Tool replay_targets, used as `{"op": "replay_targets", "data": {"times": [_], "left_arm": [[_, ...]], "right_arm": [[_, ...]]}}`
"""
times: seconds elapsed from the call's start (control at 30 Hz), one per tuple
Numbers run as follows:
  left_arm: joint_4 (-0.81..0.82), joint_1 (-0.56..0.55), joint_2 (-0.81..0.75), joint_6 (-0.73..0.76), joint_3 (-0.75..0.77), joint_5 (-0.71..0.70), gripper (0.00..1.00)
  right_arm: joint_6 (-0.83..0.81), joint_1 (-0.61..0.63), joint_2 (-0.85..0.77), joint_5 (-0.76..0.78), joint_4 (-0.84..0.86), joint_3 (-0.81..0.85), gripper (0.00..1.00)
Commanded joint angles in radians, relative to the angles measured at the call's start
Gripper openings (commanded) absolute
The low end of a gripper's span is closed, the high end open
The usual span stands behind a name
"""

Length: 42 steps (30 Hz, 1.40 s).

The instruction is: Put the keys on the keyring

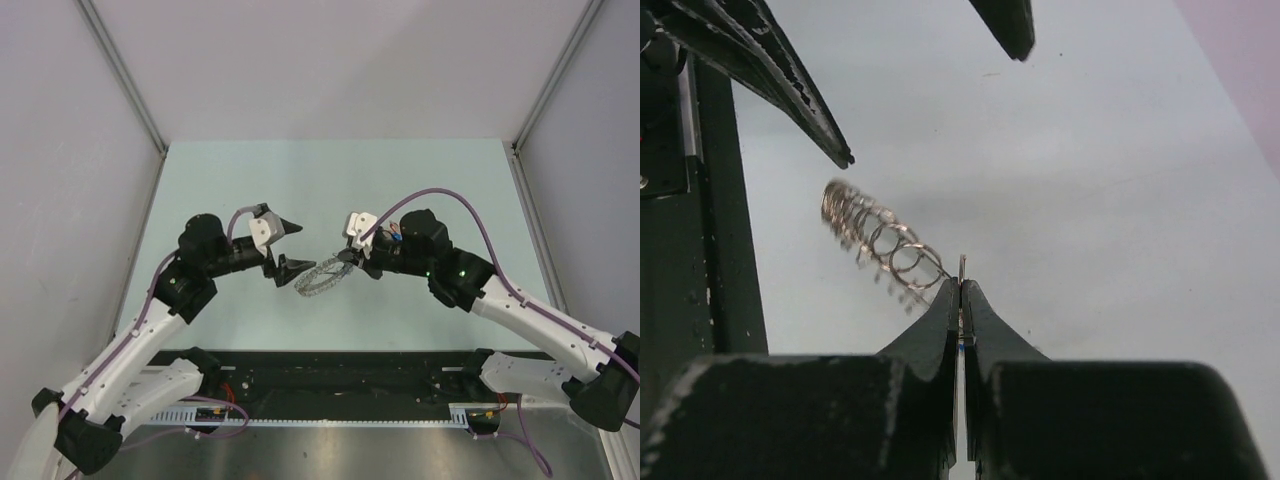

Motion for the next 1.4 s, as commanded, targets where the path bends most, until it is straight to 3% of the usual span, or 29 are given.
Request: {"op": "replay_targets", "data": {"times": [0.0, 0.2, 0.37, 0.9, 1.37], "left_arm": [[0.037, 0.004, 0.073, 0.101, 0.064, 0.21, 0.81], [-0.003, 0.005, 0.126, 0.124, 0.057, 0.311, 0.7], [-0.029, -0.001, 0.136, 0.129, 0.034, 0.327, 0.69], [-0.04, -0.074, 0.187, 0.133, 0.014, 0.278, 0.33], [-0.056, -0.107, 0.236, 0.135, 0.027, 0.216, 0.25]], "right_arm": [[-0.041, 0.0, -0.034, -0.047, -0.026, 0.028, 0.0], [-0.054, 0.007, -0.024, -0.133, -0.056, 0.029, 0.0], [-0.048, 0.012, -0.001, -0.096, -0.053, 0.029, 0.0], [-0.036, 0.014, 0.018, -0.147, -0.025, 0.029, 0.0], [-0.039, 0.023, 0.009, -0.164, -0.028, 0.029, 0.0]]}}
